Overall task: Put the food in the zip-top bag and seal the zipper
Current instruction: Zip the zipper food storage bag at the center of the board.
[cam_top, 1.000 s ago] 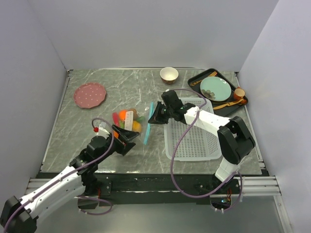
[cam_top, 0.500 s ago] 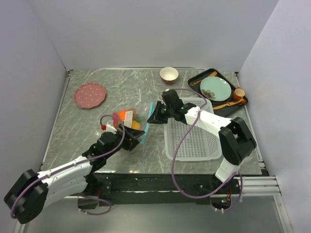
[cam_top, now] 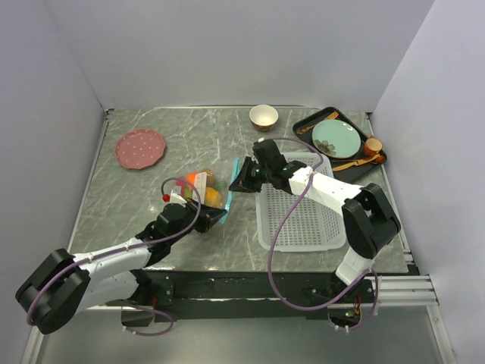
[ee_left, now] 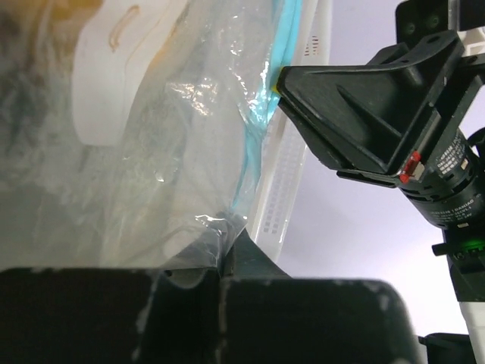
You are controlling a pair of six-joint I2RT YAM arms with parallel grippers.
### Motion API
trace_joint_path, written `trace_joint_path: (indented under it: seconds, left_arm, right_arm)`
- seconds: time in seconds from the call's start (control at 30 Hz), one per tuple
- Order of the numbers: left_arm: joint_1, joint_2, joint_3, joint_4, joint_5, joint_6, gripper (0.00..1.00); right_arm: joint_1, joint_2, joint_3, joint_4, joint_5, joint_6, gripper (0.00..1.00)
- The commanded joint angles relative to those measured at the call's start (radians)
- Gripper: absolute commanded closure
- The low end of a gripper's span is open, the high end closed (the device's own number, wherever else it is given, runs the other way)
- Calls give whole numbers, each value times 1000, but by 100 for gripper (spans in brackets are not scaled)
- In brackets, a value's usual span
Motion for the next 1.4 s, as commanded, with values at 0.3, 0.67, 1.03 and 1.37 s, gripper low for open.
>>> trace_joint_path:
  seconds: [0.3, 0.67, 1.03, 1.37]
  left_arm:
    - [-3, -35, 15, -21, 40, 13, 99]
    - [-3, -164, -75, -121, 13, -12, 99]
    - [-5, -133, -78, -107, 48, 6, 99]
    - [-5, -171, -101, -133, 54, 10, 99]
  right_arm:
    - [-9, -10, 25, 8, 22, 3, 93]
    - [-67, -7, -5, 135, -55, 70, 93]
    - [-104, -17, -48, 193, -76, 124, 92]
    - [-135, -7, -34, 193, -66, 127, 92]
